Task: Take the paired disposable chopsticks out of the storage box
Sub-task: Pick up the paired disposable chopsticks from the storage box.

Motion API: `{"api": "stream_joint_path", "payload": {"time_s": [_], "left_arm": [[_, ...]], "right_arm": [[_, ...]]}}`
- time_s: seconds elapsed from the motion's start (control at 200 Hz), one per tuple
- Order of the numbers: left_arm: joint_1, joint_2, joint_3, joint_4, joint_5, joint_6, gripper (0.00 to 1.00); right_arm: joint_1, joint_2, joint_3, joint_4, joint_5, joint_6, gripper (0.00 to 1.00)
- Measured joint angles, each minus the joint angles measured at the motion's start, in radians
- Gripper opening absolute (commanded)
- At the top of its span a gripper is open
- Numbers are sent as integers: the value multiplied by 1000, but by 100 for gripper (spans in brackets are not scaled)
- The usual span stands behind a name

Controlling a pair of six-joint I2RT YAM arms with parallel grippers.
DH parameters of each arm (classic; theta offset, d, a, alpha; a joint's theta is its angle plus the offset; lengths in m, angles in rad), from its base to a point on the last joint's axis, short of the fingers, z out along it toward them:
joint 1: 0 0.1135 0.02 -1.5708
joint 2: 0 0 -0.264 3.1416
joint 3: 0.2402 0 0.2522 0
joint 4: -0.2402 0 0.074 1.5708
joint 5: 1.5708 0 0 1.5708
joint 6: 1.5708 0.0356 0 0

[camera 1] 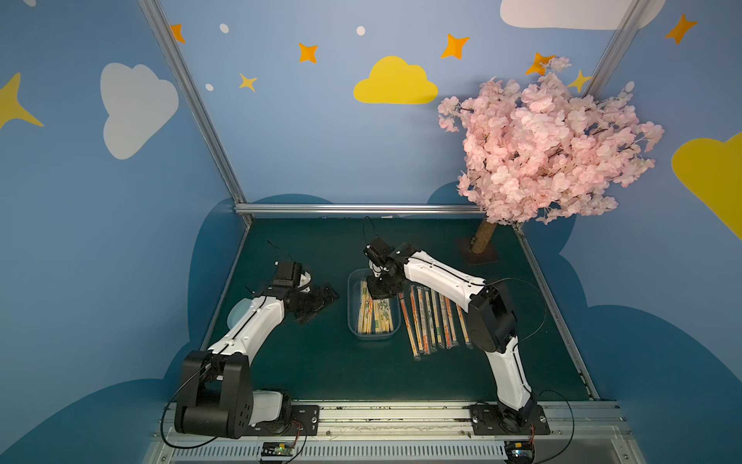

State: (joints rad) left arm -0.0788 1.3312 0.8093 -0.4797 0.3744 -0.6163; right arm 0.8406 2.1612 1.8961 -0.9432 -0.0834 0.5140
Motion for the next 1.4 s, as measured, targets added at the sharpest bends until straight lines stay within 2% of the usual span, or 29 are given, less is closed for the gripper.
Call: {"api": "stream_joint_path", "payload": {"time_s": [0.205,0.581,0.896,0.946,1.051,1.131,1.256,1.402], "left_arm": [[0,-5,-14,0,7,0,100],[0,-12,-17,1,14,0,100],[0,-17,-21,2,14,-1,100],[0,-17,-21,2,14,-1,100],[0,-17,-21,2,14,-1,100],[0,-17,-23,2,14,-1,100],[0,-17,-23,2,14,-1,100],[0,-19,-23,2,14,-1,100]], "right_arm": [[0,59,50,-28,46,-19,28],[0,148,88,-51,56,-27,26],[0,170,102,-55,56,-41,15],[0,171,102,-56,55,-43,15],[0,172,105,-57,53,-45,23],[0,180,116,-58,50,-47,23],[0,191,119,-58,45,-47,15],[0,193,119,-58,41,-50,2]]}}
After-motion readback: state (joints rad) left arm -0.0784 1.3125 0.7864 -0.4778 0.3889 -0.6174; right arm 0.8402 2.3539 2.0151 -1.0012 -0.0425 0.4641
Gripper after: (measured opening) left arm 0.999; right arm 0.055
